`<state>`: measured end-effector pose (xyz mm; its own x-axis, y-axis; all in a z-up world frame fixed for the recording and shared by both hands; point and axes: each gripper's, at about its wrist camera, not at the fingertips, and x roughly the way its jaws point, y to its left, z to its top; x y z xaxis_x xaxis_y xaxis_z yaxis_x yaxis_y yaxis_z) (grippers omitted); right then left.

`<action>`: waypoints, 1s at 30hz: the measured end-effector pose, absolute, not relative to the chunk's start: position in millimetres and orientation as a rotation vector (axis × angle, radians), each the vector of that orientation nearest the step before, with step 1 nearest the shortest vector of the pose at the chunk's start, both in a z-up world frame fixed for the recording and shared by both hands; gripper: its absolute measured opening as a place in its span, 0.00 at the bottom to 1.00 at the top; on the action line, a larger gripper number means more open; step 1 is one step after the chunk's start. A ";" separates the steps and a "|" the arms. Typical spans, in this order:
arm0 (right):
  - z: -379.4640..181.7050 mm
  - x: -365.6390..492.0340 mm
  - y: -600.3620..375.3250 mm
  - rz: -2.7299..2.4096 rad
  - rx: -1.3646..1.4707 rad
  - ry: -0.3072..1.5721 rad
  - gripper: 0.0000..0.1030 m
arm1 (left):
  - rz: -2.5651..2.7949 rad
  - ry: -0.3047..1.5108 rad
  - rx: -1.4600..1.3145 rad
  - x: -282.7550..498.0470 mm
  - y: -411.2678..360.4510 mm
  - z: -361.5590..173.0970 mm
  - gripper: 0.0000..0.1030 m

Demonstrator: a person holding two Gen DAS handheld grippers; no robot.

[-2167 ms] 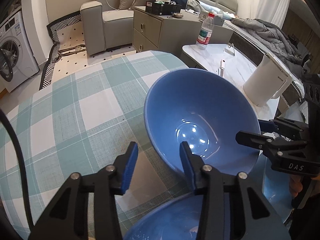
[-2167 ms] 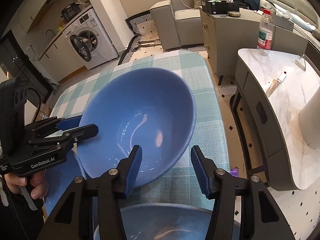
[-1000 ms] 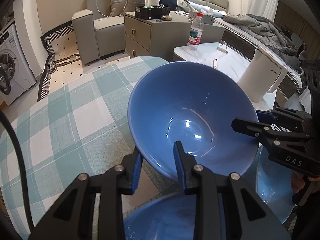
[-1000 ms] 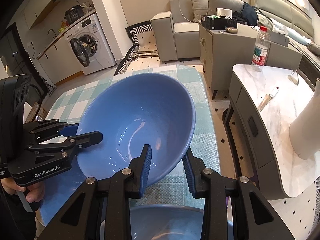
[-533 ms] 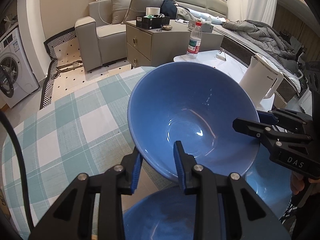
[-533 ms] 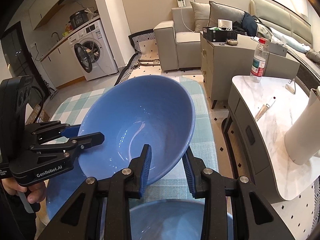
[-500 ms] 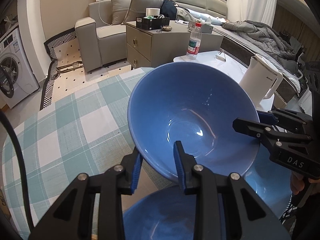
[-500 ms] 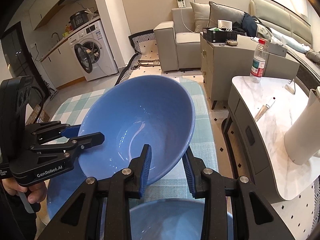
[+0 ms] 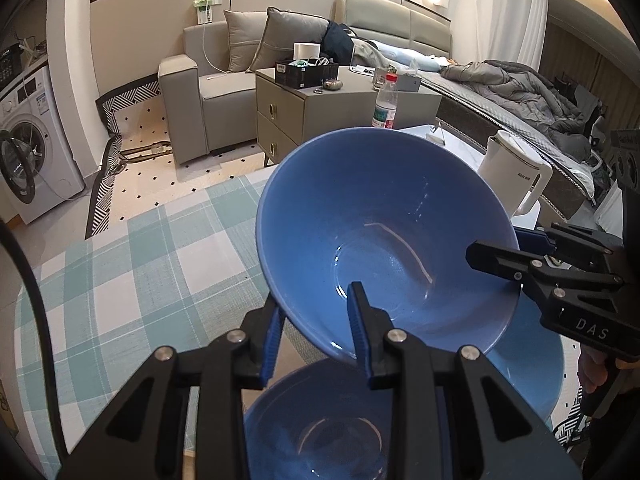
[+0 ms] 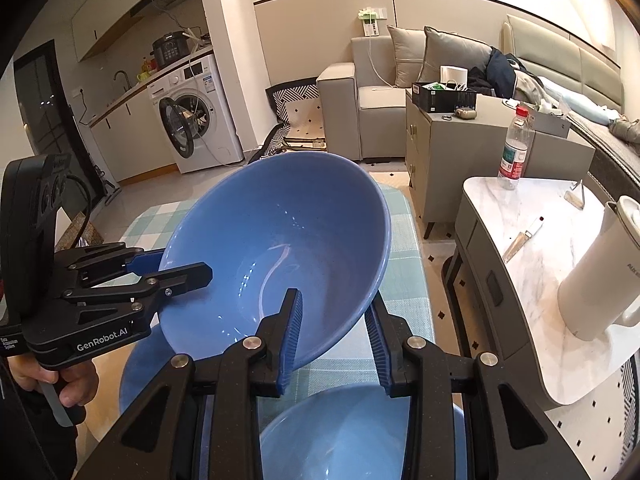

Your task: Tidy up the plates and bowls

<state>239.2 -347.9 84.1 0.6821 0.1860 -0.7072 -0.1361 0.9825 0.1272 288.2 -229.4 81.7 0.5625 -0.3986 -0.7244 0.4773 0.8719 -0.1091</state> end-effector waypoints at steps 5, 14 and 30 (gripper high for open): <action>95.8 225.3 -344.1 0.186 0.071 0.784 0.33 | -0.516 0.802 0.094 276.2 -223.0 88.9 0.28; 111.2 204.6 -327.7 0.204 0.059 0.759 0.33 | -0.509 0.783 0.075 258.0 -209.0 96.2 0.28; 116.7 178.1 -291.1 0.261 0.041 0.746 0.33 | -0.464 0.753 0.045 229.2 -173.3 99.8 0.28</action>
<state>178.1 -291.1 116.7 0.7034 0.2488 -0.6658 -0.2198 0.9670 0.1291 229.2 -173.3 99.8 0.6341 -0.3897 -0.6679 0.4213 0.8984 -0.1241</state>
